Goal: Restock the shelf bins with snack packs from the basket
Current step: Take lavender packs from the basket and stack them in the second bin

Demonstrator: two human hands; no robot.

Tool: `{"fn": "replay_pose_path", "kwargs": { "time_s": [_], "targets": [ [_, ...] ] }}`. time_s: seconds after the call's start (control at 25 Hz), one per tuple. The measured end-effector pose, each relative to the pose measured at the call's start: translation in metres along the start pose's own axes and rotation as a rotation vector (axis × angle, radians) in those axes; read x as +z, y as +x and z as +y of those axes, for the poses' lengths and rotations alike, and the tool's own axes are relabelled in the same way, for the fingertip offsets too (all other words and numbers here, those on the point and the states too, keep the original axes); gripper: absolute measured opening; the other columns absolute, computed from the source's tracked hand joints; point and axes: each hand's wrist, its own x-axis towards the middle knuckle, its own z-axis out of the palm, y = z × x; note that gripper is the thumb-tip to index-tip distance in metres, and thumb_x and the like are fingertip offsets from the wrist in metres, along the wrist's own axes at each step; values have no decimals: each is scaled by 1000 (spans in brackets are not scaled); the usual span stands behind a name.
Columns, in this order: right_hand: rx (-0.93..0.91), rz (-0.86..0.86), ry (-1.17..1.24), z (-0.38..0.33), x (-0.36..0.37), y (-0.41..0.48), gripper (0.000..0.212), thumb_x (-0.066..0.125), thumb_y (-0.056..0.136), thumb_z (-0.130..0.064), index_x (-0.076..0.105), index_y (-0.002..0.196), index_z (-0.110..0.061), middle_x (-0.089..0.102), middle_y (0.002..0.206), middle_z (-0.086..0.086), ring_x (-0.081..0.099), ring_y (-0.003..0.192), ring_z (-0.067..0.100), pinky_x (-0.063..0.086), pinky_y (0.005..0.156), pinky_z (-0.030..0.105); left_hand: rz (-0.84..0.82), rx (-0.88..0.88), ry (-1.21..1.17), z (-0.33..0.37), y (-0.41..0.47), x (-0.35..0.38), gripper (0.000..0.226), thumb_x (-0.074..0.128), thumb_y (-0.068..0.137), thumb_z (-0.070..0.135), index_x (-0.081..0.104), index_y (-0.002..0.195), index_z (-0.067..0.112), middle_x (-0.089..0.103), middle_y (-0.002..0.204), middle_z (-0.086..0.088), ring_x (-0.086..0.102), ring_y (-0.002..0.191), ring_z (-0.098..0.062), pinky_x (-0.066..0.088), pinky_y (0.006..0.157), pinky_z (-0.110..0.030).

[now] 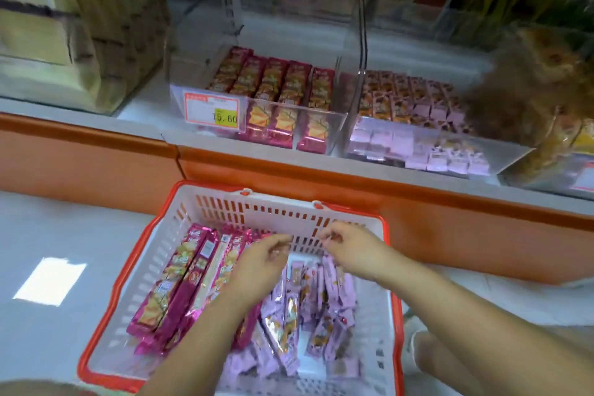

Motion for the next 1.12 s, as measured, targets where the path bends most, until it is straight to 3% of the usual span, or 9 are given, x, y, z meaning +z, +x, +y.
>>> {"fn": "replay_pose_path", "kwargs": {
  "time_s": [0.16, 0.24, 0.36, 0.48, 0.56, 0.8, 0.92, 1.04, 1.12],
  "targets": [
    [311, -87, 46, 80, 95, 41, 39, 46, 93, -10, 52, 132, -12, 59, 96, 6, 55, 68, 18, 40, 59, 25, -123, -137, 76, -64, -15, 19, 32, 47, 98, 16, 59, 127, 20, 62, 127, 0, 58, 94, -4, 42, 81, -9],
    [331, -49, 64, 91, 126, 48, 31, 53, 89, -12, 55, 120, -12, 61, 103, 9, 59, 88, 25, 43, 71, 30, -140, -168, 106, -74, -15, 17, 33, 44, 98, 17, 59, 128, 20, 63, 126, -2, 61, 93, -13, 49, 88, -25],
    [317, 29, -3, 88, 157, 57, 17, 62, 84, -22, 47, 91, -17, 55, 90, 5, 55, 86, 26, 41, 70, 32, -120, -196, 102, -79, -15, 12, 33, 42, 98, 17, 60, 125, 21, 63, 127, -1, 63, 102, -18, 48, 96, -30],
    [342, 68, -45, 90, 175, 64, 52, 67, 85, -33, 44, 128, -15, 52, 120, 11, 56, 106, 29, 46, 85, 36, -114, -200, 108, -77, -16, 11, 35, 39, 98, 16, 59, 127, 21, 61, 129, 0, 58, 112, -17, 44, 102, -33],
    [354, 80, -90, 92, 179, 68, 61, 66, 86, -33, 38, 137, -13, 49, 128, 11, 53, 115, 30, 46, 90, 37, -105, -200, 104, -74, -16, 10, 35, 39, 99, 18, 58, 128, 21, 60, 130, 1, 58, 114, -19, 44, 103, -34],
    [319, 143, -4, 93, 180, 65, 28, 62, 85, -21, 53, 111, -26, 54, 114, 10, 58, 89, 28, 49, 79, 34, -90, -236, 35, -74, -19, 12, 33, 39, 100, 21, 57, 128, 21, 64, 123, -5, 60, 110, -30, 48, 94, -39],
    [276, 140, 173, 92, 174, 59, 55, 62, 88, -10, 46, 139, -23, 45, 126, 12, 58, 86, 24, 44, 85, 26, -89, -248, 42, -75, -22, 15, 33, 40, 100, 23, 57, 129, 22, 62, 126, -1, 59, 113, -22, 45, 101, -37],
    [278, 139, 444, 87, 163, 48, 54, 63, 87, -5, 49, 136, -21, 55, 117, 10, 61, 79, 24, 46, 70, 23, -80, -262, 42, -71, -20, 16, 34, 41, 100, 22, 55, 131, 21, 62, 126, -2, 59, 113, -21, 45, 101, -36],
    [269, 127, 658, 82, 151, 35, 50, 65, 85, -5, 54, 131, -21, 60, 104, 3, 61, 83, 21, 48, 71, 26, -66, -252, 31, -64, -13, 16, 35, 43, 99, 25, 54, 132, 19, 65, 119, -7, 61, 108, -25, 47, 98, -40]
  ]
}}
